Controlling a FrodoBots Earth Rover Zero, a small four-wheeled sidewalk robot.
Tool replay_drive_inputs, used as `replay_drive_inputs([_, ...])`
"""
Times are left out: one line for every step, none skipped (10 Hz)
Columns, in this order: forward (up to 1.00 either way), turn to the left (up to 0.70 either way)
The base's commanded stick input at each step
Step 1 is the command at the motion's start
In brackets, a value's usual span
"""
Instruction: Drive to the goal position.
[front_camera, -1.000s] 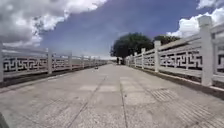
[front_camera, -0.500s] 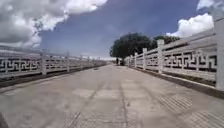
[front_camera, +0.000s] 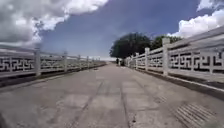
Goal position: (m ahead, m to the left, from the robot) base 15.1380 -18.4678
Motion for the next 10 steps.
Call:
replay_drive_inputs([0.70, 0.00])
replay_drive_inputs([0.70, 0.00])
replay_drive_inputs([0.70, 0.00])
replay_drive_inputs([0.70, 0.00])
replay_drive_inputs([0.70, 0.00])
replay_drive_inputs([0.70, 0.00])
replay_drive_inputs([0.70, 0.00])
replay_drive_inputs([0.70, 0.00])
replay_drive_inputs([0.70, 0.00])
replay_drive_inputs([0.70, 0.00])
